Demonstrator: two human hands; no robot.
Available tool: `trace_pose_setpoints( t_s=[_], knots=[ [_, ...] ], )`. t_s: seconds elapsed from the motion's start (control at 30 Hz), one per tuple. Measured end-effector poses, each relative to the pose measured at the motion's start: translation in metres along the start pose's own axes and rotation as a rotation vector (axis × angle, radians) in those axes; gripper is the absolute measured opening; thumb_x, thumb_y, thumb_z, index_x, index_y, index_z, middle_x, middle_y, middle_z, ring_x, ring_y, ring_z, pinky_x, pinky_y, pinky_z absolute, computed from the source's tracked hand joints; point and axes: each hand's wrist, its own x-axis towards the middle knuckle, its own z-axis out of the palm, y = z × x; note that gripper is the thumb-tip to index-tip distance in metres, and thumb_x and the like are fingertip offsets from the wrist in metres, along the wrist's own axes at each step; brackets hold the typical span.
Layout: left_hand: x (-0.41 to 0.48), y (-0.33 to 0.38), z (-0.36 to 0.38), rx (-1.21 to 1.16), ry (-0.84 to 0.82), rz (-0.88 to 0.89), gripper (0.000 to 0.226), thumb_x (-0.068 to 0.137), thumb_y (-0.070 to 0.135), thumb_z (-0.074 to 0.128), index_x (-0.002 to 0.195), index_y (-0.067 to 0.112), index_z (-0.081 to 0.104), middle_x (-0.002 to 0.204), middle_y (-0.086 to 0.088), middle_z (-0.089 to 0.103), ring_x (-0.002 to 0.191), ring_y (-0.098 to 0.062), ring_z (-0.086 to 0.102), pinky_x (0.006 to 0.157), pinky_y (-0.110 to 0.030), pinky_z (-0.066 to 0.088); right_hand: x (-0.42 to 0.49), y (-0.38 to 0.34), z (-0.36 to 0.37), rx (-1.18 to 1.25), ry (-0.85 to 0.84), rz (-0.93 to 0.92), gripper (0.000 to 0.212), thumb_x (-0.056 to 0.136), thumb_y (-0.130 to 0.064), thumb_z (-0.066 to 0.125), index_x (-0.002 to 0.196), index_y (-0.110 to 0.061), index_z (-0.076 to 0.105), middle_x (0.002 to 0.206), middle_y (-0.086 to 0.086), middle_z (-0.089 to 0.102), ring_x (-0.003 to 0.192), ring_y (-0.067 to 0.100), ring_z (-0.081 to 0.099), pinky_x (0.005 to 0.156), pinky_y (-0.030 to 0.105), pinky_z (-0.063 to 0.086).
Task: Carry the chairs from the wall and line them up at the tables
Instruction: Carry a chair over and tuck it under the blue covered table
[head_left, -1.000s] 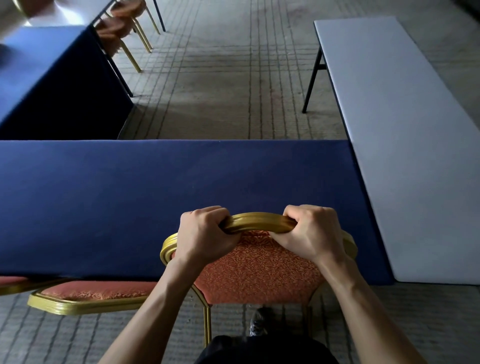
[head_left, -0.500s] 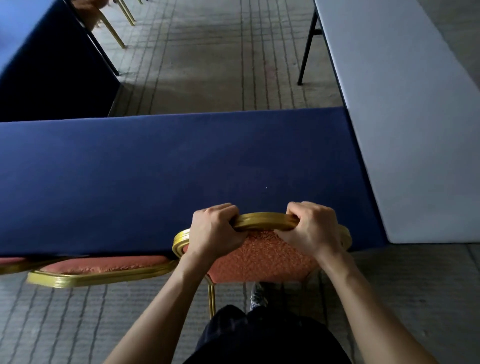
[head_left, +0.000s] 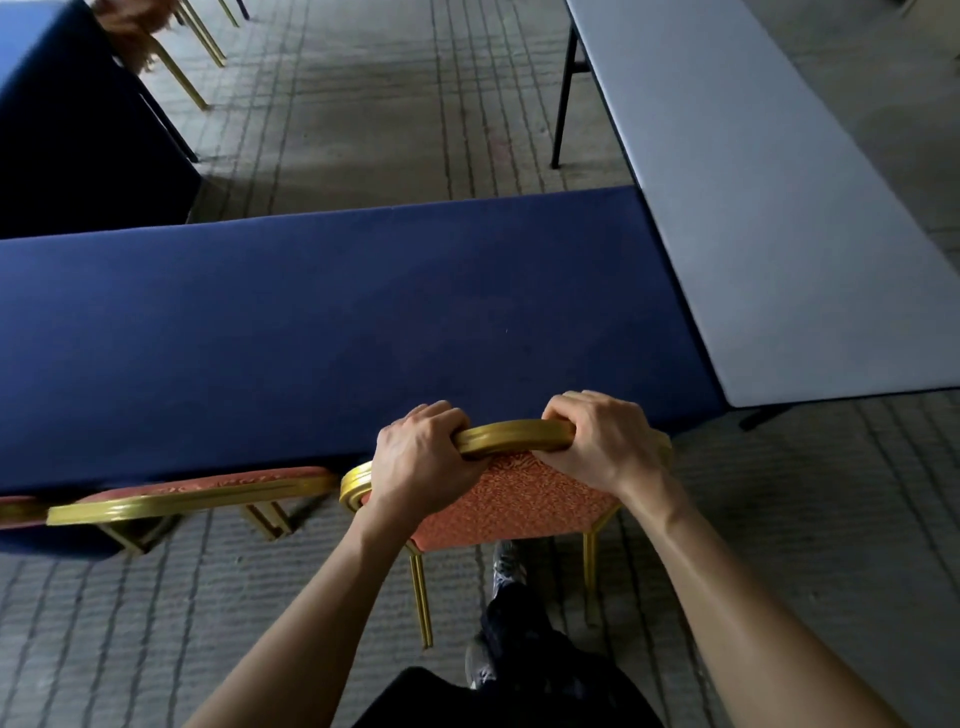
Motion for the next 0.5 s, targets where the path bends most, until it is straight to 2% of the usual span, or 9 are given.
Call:
trace_pose_setpoints(
  t_s=[0.17, 0.3, 0.43, 0.5],
  knots=[
    [-0.045, 0.011, 0.007, 0.013, -0.030, -0.005, 0.036, 0.076, 0.066, 0.065, 0.078, 0.030, 0.064, 0.075, 0.015, 0.060, 0.075, -0.010, 0.059, 0.062, -0.029, 0.035, -0.047, -0.008, -0.001, 0.001, -0.067, 0.028, 0.051, 0.074, -0.079, 0.046, 0.085, -0.035, 0.069, 0.071, -0.020, 0.058, 0.072, 0.007, 0.061, 0.063, 0.029, 0.046],
    [-0.072, 0.018, 0.011, 0.029, -0.074, -0.041, 0.033, 0.075, 0.064, 0.067, 0.083, 0.031, 0.067, 0.077, 0.013, 0.066, 0.074, -0.015, 0.065, 0.063, -0.030, 0.038, -0.074, -0.008, 0.004, -0.017, -0.124, 0.039, 0.054, 0.072, -0.084, 0.045, 0.093, -0.040, 0.070, 0.076, -0.016, 0.067, 0.077, 0.011, 0.066, 0.068, 0.032, 0.051],
    [-0.093, 0.024, 0.012, 0.042, -0.132, -0.077, 0.035, 0.076, 0.068, 0.064, 0.092, 0.038, 0.071, 0.076, 0.011, 0.070, 0.073, -0.018, 0.067, 0.064, -0.032, 0.046, -0.095, -0.011, 0.007, -0.023, -0.152, 0.025, 0.049, 0.076, -0.082, 0.056, 0.101, -0.043, 0.072, 0.082, -0.016, 0.073, 0.079, 0.013, 0.069, 0.071, 0.031, 0.052],
    [-0.106, 0.028, 0.015, 0.047, -0.142, -0.078, 0.036, 0.076, 0.070, 0.063, 0.096, 0.041, 0.072, 0.079, 0.011, 0.072, 0.075, -0.018, 0.068, 0.066, -0.032, 0.047, -0.108, -0.012, 0.007, -0.027, -0.185, 0.018, 0.052, 0.075, -0.086, 0.054, 0.105, -0.047, 0.072, 0.083, -0.018, 0.074, 0.079, 0.010, 0.070, 0.073, 0.031, 0.054]
  ],
)
